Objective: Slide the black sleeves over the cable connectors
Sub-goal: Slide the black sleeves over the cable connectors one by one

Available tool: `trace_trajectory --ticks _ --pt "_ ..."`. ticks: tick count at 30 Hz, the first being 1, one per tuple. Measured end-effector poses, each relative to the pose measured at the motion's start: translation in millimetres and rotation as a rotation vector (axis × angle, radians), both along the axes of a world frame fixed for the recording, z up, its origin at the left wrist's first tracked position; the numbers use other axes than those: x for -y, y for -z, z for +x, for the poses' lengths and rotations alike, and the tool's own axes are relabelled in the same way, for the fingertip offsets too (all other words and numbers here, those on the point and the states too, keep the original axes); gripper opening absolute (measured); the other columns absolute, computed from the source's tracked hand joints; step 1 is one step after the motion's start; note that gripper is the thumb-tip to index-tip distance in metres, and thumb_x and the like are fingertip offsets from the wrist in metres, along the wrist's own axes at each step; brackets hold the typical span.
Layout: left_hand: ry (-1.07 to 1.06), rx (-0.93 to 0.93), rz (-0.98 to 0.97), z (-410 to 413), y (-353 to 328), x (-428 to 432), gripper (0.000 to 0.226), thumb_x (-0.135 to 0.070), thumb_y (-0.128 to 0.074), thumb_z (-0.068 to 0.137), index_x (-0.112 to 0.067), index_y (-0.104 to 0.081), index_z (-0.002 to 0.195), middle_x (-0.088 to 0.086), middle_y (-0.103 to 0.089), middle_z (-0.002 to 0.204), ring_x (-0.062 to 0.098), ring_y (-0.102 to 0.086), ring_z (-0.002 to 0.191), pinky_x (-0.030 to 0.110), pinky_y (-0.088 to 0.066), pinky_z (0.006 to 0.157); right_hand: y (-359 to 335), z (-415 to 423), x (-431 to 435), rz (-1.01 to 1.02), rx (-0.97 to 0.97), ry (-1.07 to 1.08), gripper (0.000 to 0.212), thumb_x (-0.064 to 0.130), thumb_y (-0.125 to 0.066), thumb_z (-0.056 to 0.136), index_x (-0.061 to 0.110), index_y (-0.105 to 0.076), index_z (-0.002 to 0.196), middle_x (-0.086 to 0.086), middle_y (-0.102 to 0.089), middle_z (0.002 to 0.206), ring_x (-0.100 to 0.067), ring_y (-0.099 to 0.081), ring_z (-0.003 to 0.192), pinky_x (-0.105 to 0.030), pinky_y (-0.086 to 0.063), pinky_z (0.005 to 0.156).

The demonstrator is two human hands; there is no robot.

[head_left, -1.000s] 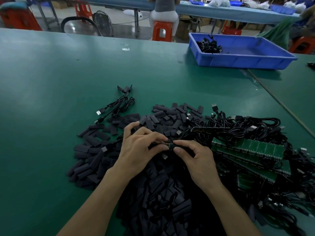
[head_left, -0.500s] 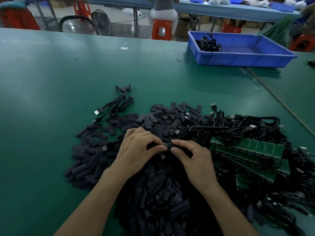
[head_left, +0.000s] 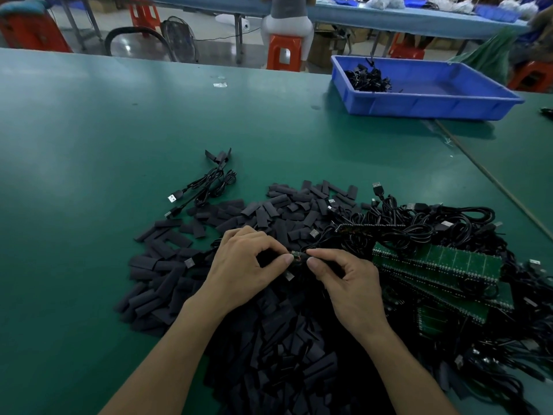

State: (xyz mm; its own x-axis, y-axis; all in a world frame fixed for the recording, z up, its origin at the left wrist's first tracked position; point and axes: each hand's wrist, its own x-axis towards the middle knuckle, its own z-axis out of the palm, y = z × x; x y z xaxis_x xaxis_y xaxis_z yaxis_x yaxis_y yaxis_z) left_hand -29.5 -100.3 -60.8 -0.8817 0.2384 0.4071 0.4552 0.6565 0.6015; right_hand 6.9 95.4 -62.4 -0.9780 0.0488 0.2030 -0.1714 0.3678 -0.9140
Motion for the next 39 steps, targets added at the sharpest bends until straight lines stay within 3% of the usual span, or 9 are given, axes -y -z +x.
trace_trajectory --ticks 5,9,14,18,23,28,32,36,39 --pt "-0.009 0.024 0.017 -0.2 0.0 1.1 0.017 -0.048 -0.067 0.083 -0.033 -0.075 0.088 -0.027 -0.061 0.077 0.002 -0.056 0.085 0.023 -0.03 0.096 -0.1 0.1 0.0 0.039 0.016 -0.027 0.022 0.024 -0.074 0.089 0.041 -0.072 0.103 0.03 -0.069 0.104 0.009 -0.064 0.101 -0.008 -0.046 0.086" --pt "-0.005 0.028 0.022 -0.6 1.3 1.1 0.012 -0.045 -0.071 0.083 -0.034 -0.075 0.087 -0.03 -0.058 0.076 0.002 -0.056 0.083 0.017 -0.027 0.098 0.6 1.1 -0.7 0.022 0.022 -0.032 0.025 0.023 -0.075 0.088 0.041 -0.072 0.105 0.03 -0.069 0.104 0.009 -0.064 0.102 -0.007 -0.046 0.086" --pt "0.021 0.059 0.038 -1.4 -0.3 2.0 0.01 -0.044 -0.072 0.084 -0.035 -0.075 0.086 -0.026 -0.064 0.075 0.002 -0.057 0.082 0.021 -0.029 0.1 -2.3 1.3 -0.4 0.007 0.018 -0.031 0.022 0.028 -0.074 0.088 0.045 -0.071 0.101 0.032 -0.068 0.106 0.011 -0.062 0.104 -0.004 -0.044 0.086" --pt "0.004 0.067 0.07 -1.7 -0.8 1.2 0.015 -0.049 -0.069 0.082 -0.035 -0.075 0.085 -0.027 -0.063 0.074 0.002 -0.057 0.084 0.017 -0.028 0.099 -4.3 0.8 0.2 -0.022 0.031 -0.025 0.017 0.044 -0.067 0.083 0.044 -0.072 0.099 0.029 -0.07 0.102 0.005 -0.066 0.099 -0.012 -0.051 0.085" --pt "-0.012 0.051 0.008 -0.6 -1.0 1.0 0.014 -0.046 -0.073 0.084 -0.032 -0.074 0.085 -0.016 -0.069 0.08 0.007 -0.057 0.085 0.029 -0.034 0.096 -2.3 0.7 1.0 -0.003 0.003 -0.009 0.02 0.028 -0.072 0.089 0.047 -0.07 0.094 0.027 -0.071 0.092 0.001 -0.068 0.087 -0.013 -0.051 0.078" --pt "-0.006 0.057 0.016 -1.4 -1.6 2.4 0.017 -0.05 -0.07 0.082 -0.033 -0.073 0.083 -0.024 -0.062 0.075 0.0 -0.053 0.082 0.019 -0.028 0.095 -1.5 0.8 2.8 0.021 -0.022 0.002 0.019 0.027 -0.072 0.088 0.045 -0.071 0.094 0.028 -0.071 0.091 0.002 -0.069 0.086 -0.011 -0.05 0.076" --pt "0.001 0.05 0.007 -0.1 -1.9 3.1 0.018 -0.05 -0.07 0.081 -0.033 -0.074 0.082 -0.03 -0.056 0.072 0.001 -0.053 0.082 0.014 -0.025 0.095 -1.0 1.1 2.0 0.03 -0.012 -0.028 0.022 0.027 -0.075 0.085 0.042 -0.072 0.101 0.031 -0.069 0.103 0.01 -0.065 0.099 -0.005 -0.046 0.084" --pt "0.022 0.065 0.023 0.5 -2.6 2.3 0.028 -0.058 -0.062 0.08 -0.033 -0.074 0.081 -0.025 -0.062 0.073 0.002 -0.055 0.081 0.017 -0.027 0.098 -1.1 1.6 3.2 0.032 -0.017 -0.041 0.022 0.038 -0.071 0.083 0.043 -0.071 0.103 0.032 -0.069 0.105 0.01 -0.065 0.1 -0.006 -0.047 0.085" --pt "0.021 0.081 0.046 1.0 -4.5 2.5 0.02 -0.051 -0.068 0.08 -0.033 -0.075 0.079 -0.021 -0.065 0.072 0.003 -0.057 0.08 0.016 -0.027 0.099 -1.1 1.2 4.1 0.022 -0.02 -0.033 0.018 0.039 -0.071 0.083 0.044 -0.072 0.1 0.029 -0.071 0.1 0.005 -0.068 0.094 -0.011 -0.051 0.084"
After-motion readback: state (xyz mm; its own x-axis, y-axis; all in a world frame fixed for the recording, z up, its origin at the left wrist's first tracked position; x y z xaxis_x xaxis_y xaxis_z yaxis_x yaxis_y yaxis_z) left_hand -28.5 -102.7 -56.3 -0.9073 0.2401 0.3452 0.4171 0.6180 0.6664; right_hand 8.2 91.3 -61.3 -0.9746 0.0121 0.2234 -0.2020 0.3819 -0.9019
